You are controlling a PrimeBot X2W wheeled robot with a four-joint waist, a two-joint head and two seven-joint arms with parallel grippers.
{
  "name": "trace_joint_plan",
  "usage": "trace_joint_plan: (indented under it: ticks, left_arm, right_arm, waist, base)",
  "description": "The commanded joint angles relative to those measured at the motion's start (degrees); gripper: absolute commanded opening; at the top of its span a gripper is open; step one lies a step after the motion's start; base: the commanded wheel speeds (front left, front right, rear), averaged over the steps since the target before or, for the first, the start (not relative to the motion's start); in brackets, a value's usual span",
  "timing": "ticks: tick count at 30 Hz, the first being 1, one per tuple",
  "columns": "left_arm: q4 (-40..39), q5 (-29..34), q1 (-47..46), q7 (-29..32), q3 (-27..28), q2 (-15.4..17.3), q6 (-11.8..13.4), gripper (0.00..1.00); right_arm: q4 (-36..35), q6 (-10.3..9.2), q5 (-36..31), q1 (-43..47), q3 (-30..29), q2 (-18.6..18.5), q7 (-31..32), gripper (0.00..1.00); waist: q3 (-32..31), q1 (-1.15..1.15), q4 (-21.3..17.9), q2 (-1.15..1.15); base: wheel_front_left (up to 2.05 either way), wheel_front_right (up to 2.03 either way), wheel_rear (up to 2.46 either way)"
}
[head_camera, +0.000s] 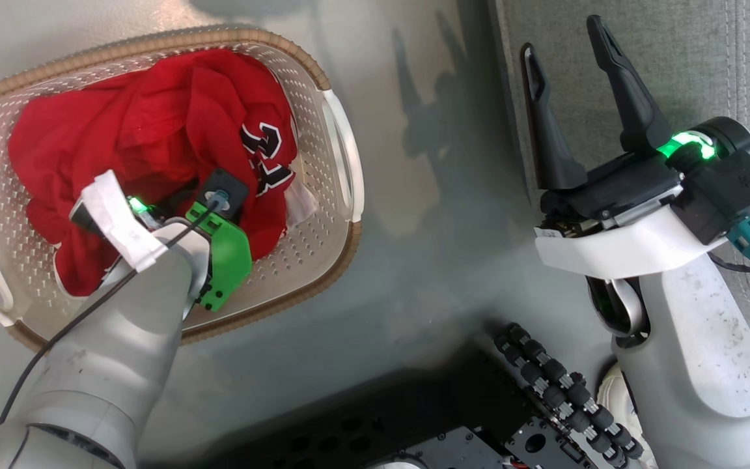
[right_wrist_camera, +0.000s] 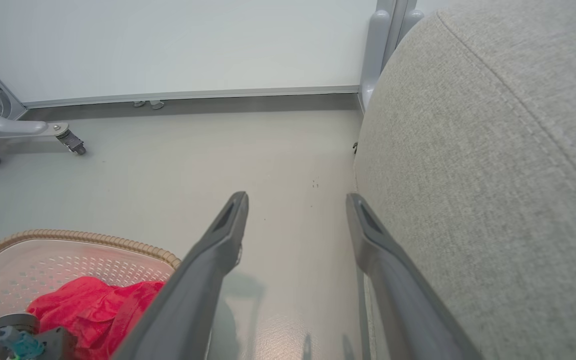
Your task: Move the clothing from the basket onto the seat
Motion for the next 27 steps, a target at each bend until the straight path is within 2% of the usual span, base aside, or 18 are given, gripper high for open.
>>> trace_joint_plan:
  ticks: [1, 5, 6, 7, 15, 27]
  left_arm:
    - [0.07, -0.53, -0.16, 0.05, -0.64, -0.19, -0.22, 1.0]
    - [0.08, -1.95, 0.53, 1.07, -3.28, -0.9, -0.26, 0.99]
    - [0.09, -2.5, 0.28, 0.83, -3.94, -0.87, -0.27, 0.57]
    - [0.1, -2.9, -0.02, 0.83, -4.3, -0.84, -0.27, 0.0]
    - [-0.05, -5.21, -1.93, -1.68, -8.04, -0.26, -0.27, 0.0]
    - [-2.29, -11.12, -1.26, -7.85, -11.29, -2.04, -0.28, 0.0]
  right_arm:
    - [-0.29, -0.02, -0.43, 0.25, -0.11, -0.14, -0.28, 1.0]
    - [-0.39, -0.02, -0.66, 0.44, -0.06, -0.15, -0.28, 1.0]
    - [-0.48, -0.02, -0.74, 0.53, -0.19, -0.15, -0.28, 1.0]
    - [-0.52, -0.02, -0.84, 0.59, -0.28, -0.15, -0.28, 1.0]
    - [-0.5, -0.02, -1.0, -0.44, 0.04, -0.15, -0.28, 1.0]
    - [1.53, -0.02, -0.81, -0.25, -0.31, -0.15, -0.28, 1.0]
  waist:
    - [0.07, 0.0, 0.14, 0.0]
    - [0.17, 0.0, 0.42, 0.0]
    - [0.22, 0.0, 0.57, 0.0]
    - [0.28, 0.0, 0.7, 0.0]
    - [0.16, 0.0, 1.36, 0.0]
    - [-5.78, 0.0, 3.62, 0.0]
  base:
    - [0.0, 0.0, 0.0]
    - [0.0, 0.0, 0.0]
    - [0.0, 0.0, 0.0]
    - [0.0, 0.0, 0.0]
    - [0.0, 0.0, 0.0]
    - [0.0, 0.0, 0.0]
